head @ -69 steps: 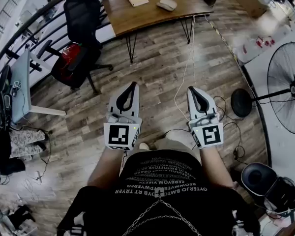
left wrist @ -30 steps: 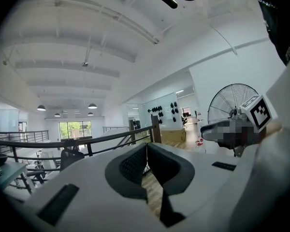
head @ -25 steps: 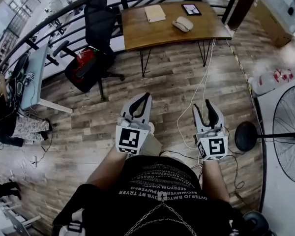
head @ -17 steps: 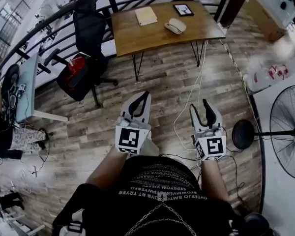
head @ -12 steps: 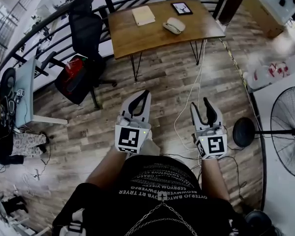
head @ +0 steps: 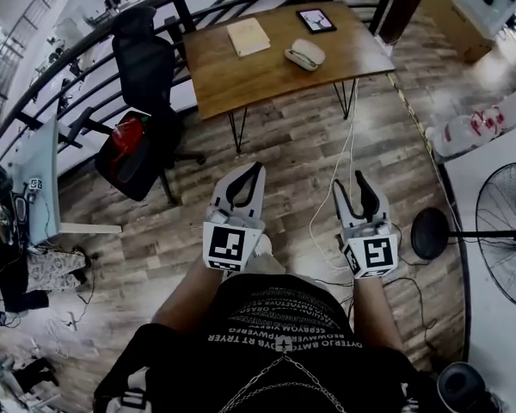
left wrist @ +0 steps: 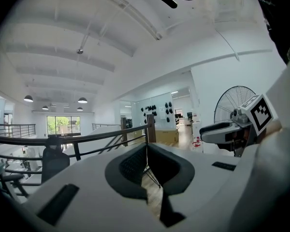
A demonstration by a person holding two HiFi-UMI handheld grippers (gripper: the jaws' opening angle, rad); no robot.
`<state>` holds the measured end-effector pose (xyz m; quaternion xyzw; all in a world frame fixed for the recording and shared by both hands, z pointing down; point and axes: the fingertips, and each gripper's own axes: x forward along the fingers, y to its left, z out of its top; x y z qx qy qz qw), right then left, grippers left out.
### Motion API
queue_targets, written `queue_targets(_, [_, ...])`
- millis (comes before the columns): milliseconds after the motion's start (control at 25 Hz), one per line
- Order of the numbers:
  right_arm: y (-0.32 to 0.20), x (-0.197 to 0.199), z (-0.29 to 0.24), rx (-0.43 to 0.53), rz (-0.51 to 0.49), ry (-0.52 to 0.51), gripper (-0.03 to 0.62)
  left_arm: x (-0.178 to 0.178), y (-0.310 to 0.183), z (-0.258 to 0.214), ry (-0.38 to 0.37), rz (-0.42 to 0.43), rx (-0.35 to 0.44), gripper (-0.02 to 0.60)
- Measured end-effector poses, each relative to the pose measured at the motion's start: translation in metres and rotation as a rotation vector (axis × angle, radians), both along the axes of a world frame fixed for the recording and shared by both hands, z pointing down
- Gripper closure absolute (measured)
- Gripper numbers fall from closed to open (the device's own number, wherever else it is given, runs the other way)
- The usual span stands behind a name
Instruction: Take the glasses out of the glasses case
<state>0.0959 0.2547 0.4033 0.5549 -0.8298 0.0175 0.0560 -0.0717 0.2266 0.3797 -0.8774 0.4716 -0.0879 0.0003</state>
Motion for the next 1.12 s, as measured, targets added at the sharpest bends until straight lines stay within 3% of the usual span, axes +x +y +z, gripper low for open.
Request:
queue_targets(720, [-0.076, -0.044, -0.004, -0.024, 0.050, 0.014, 0.413, -0.054, -0.094, -0.006, 0.040, 0.036, 0.014, 0.553])
queue_targets(1120, [-0.076, -0.028, 0.002, -0.051, 0.078, -0.022, 0.413, -0.044, -0.098, 0.010, 0.047, 0.062, -0.031, 0.552])
